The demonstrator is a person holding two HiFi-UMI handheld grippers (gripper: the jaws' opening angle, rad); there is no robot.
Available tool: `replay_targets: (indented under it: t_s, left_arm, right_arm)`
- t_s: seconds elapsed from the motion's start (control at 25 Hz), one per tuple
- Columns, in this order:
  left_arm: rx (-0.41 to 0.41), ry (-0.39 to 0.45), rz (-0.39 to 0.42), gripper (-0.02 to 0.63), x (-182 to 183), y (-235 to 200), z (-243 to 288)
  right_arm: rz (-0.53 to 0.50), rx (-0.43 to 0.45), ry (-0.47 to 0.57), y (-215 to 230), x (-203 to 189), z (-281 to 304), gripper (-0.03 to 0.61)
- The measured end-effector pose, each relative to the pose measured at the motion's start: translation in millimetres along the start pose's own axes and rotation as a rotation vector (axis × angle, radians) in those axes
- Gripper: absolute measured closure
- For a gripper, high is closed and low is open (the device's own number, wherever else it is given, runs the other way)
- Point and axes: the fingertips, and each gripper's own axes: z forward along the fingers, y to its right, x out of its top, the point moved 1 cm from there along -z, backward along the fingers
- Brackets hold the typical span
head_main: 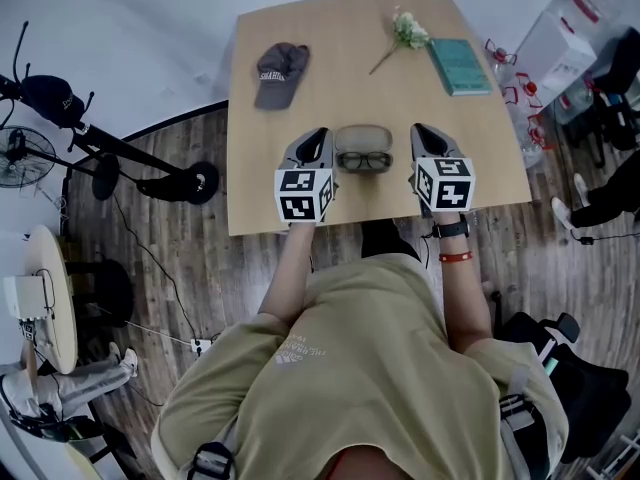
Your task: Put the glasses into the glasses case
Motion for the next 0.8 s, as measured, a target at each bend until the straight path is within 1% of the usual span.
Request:
replay_targets:
  t_s: [0.16,0.28,0.36,0.44,0.52,0.8]
  left_arm:
    - [-0.001,0.03,0.005,0.584,11.0,1.5,-3.3]
    - [0.017,0.086,0.02,0.583,22.7,2.4,-4.8]
    - [0.042,0.128,0.033,0.584,29.3,2.6,-6.6]
    - [0.06,0.158,0.035,0.584,34.4,2.0,-8.4]
    - [0.069,0.171,0.03,0.584,37.5,1.8,-8.7]
    - [0.082,0.169,0.021,0.584,34.6,-1.7,-4.1]
  right_arm:
    - [-0.006,-0.034,0.082,-3.3,14.5,-6.3,0.562]
    - [-0.01,-0.088,0.162,1.3,26.4,-11.3,0.563]
    - [-0.023,-0.112,0.194,4.0,29.7,-14.3,0.563]
    - [-0.034,-0.124,0.202,4.8,30.6,-15.9,0.563]
    - [-0.034,-0.12,0.205,4.5,31.6,-15.9,0.563]
    - [-0.026,-0.092,0.201,1.6,31.4,-8.3,0.563]
